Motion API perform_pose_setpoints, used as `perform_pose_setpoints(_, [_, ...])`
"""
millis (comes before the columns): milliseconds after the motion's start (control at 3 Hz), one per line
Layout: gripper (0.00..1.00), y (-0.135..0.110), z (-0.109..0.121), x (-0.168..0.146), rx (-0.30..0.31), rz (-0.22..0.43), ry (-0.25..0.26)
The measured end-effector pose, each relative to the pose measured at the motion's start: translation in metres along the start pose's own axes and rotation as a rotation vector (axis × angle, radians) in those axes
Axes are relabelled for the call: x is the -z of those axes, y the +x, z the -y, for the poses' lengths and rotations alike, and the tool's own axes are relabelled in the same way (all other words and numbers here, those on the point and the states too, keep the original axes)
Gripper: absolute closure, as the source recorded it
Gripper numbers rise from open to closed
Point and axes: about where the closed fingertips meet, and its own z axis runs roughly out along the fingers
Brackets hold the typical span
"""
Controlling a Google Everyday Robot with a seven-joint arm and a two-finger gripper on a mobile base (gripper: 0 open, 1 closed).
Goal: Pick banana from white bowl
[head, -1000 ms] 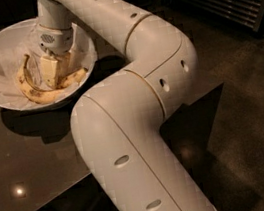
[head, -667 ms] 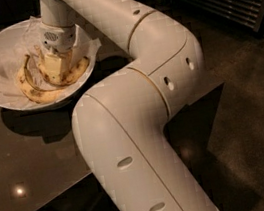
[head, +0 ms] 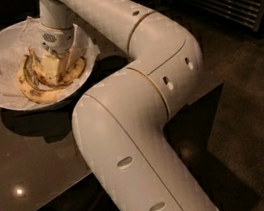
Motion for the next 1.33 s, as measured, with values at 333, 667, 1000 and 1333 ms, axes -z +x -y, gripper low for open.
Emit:
perform_pose_setpoints(333, [1.0,0.001,-0.004,0.013,0.011,0.026,0.034])
perform_pose_setpoints(667, [1.0,0.012,-0.027,0.028,0.044,0.045,0.018])
perform_pose_setpoints(1000, [1.0,0.01,-0.03,0.031,0.044,0.039,0.028])
perform_pose_setpoints(1333, [1.0,0.013,-0.043,0.047,0.039,0.03,0.036])
